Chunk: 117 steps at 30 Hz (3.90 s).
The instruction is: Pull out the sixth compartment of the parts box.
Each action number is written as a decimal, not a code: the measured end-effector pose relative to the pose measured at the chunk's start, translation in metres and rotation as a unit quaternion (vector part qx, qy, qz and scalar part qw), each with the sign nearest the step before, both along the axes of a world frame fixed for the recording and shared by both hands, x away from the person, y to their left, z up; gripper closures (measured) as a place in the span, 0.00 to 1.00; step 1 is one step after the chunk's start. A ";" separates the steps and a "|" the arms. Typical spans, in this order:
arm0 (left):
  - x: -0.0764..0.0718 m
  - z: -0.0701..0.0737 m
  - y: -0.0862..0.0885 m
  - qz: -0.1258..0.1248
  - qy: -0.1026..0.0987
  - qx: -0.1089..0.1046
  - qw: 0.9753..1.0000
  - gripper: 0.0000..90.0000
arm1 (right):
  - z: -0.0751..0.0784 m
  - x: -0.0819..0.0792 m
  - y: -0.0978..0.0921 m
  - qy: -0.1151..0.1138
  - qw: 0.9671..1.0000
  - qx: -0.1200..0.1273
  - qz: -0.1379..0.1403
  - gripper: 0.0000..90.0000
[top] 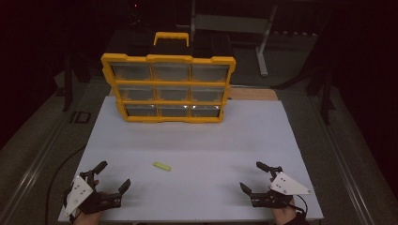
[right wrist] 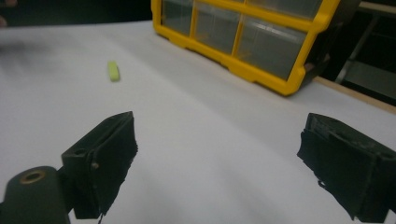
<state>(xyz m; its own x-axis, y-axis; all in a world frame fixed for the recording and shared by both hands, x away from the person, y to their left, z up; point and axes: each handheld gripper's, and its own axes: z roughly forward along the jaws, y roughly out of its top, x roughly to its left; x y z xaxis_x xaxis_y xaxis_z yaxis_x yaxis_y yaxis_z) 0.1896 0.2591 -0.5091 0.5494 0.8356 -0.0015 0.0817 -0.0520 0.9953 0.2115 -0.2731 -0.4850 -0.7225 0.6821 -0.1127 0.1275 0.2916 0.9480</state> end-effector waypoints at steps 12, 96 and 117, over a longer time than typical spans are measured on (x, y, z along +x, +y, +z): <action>0.000 0.000 -0.001 -0.002 0.000 0.003 1.000 0.00 | 0.043 -0.001 0.008 -0.049 0.999 0.002 0.007 0.11; -0.001 0.001 -0.002 -0.015 -0.001 -0.001 1.000 0.00 | 0.132 0.139 0.123 -0.114 0.970 -0.188 0.105 0.11; -0.002 0.001 -0.001 -0.015 -0.002 -0.003 1.000 0.00 | 0.130 0.168 0.159 -0.132 0.952 -0.239 0.141 0.15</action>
<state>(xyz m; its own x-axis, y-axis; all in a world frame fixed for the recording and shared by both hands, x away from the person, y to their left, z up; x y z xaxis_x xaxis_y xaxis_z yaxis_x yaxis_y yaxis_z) 0.1879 0.2580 -0.5077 0.5734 0.8192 -0.0038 0.0761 -0.0486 0.9959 0.3791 -0.1137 -0.3549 -0.7723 0.2903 -0.5651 -0.2443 0.6854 0.6860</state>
